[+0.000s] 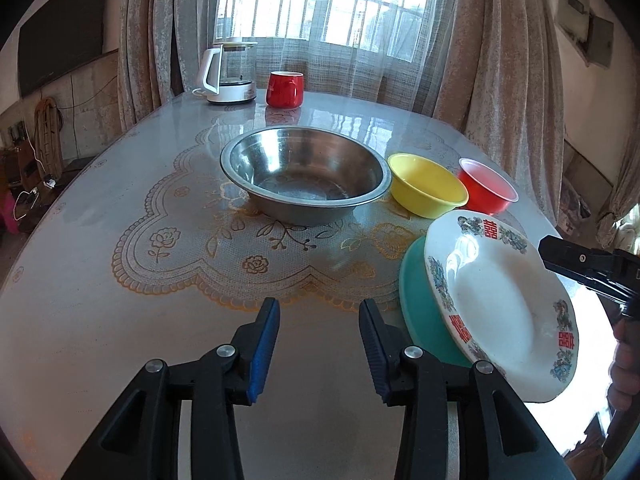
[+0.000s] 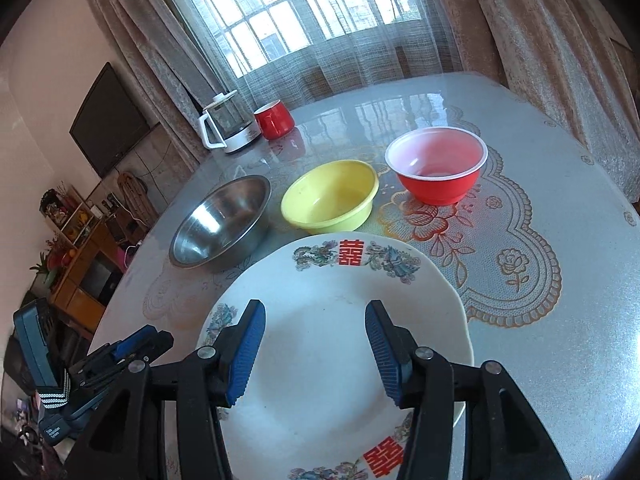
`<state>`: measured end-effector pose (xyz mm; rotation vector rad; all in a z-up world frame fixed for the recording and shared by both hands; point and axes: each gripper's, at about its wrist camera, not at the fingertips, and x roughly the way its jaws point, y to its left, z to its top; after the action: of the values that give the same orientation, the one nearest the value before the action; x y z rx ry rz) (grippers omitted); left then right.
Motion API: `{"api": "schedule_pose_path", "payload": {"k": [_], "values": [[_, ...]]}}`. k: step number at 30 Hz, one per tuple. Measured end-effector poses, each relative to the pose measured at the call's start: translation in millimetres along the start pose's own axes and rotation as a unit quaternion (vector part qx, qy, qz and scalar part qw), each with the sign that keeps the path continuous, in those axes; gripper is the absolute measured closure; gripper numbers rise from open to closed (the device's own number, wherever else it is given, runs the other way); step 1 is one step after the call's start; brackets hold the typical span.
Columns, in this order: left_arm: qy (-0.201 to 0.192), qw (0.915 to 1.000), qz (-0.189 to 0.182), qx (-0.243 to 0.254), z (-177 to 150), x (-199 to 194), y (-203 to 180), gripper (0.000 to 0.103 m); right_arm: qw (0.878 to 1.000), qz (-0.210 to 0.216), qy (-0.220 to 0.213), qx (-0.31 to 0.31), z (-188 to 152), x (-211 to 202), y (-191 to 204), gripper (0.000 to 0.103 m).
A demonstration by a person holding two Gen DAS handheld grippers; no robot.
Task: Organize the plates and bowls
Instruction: 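Move both grippers to the rim of the steel basin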
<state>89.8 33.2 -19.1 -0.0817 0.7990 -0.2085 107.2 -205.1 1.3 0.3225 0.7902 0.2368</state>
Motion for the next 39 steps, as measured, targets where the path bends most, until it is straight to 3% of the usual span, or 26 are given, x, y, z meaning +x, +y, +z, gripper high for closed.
{"api": "schedule_pose_path", "payload": {"k": [14, 20, 28, 36, 39], "values": [[0.006, 0.9997, 0.012, -0.020, 3, 4, 38, 0.057, 0.997, 0.067, 0.034, -0.021, 14, 33, 58, 0.050], [0.015, 0.9994, 0.012, -0.030, 4, 10, 50, 0.055, 0.996, 0.070, 0.047, -0.021, 15, 47, 71, 0.050], [0.042, 0.9958, 0.007, -0.081, 19, 24, 83, 0.056, 0.996, 0.076, 0.052, 0.006, 27, 63, 78, 0.050], [0.011, 0.9944, -0.021, -0.103, 53, 26, 103, 0.055, 0.995, 0.065, 0.058, 0.048, 51, 89, 73, 0.050], [0.000, 0.9934, -0.037, -0.109, 66, 30, 110, 0.048, 0.995, 0.054, 0.062, 0.060, 59, 102, 71, 0.050]]}}
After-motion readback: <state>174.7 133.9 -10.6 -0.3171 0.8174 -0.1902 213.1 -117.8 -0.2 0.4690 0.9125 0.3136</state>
